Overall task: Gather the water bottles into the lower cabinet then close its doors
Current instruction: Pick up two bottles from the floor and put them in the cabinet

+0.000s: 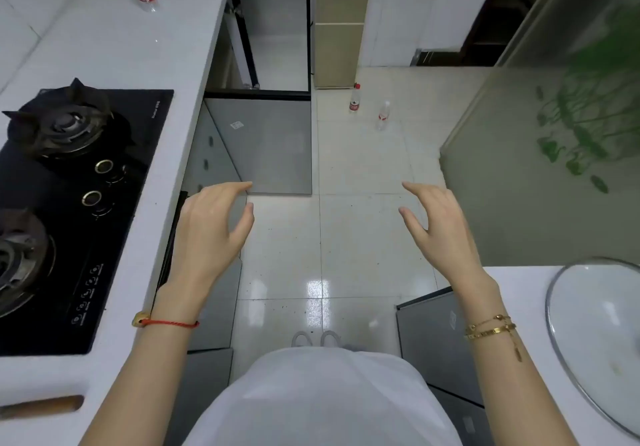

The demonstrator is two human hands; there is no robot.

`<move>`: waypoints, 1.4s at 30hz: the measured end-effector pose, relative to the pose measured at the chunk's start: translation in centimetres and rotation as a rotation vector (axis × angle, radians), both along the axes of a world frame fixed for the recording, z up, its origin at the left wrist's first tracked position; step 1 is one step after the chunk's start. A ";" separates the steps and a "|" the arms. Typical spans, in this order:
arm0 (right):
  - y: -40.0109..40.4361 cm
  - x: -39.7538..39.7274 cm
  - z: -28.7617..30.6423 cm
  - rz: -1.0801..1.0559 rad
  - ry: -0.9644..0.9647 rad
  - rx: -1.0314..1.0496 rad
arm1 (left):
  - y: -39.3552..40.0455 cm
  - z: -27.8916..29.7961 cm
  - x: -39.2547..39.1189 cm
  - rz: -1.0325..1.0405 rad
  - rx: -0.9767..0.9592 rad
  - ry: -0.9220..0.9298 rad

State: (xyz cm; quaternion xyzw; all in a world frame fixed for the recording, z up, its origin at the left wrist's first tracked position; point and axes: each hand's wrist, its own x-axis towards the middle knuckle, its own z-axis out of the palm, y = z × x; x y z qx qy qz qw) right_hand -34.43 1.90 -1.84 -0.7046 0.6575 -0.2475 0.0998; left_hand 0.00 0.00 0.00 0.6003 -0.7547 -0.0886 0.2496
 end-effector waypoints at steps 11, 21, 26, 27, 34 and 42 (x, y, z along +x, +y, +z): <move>-1.5 -0.6 -1.6 -0.067 0.015 0.032 | -4.0 -1.0 -0.2 -0.053 0.012 0.002; -8.5 -6.2 -3.3 -0.190 -0.043 0.064 | -14.9 -1.9 -6.9 -0.142 0.042 -0.028; -16.5 -12.4 -3.6 -0.204 -0.049 0.055 | -23.1 -2.0 -13.7 -0.134 0.000 -0.020; -18.4 -13.9 -3.4 -0.201 -0.045 0.057 | -24.8 -1.9 -15.3 -0.131 0.000 -0.014; -32.5 -23.4 -1.3 -0.159 -0.010 0.028 | -36.6 -0.9 -24.0 -0.094 0.004 0.017; -48.4 -26.5 -4.3 -0.070 -0.037 0.083 | -49.0 -2.6 -26.8 0.000 0.022 0.004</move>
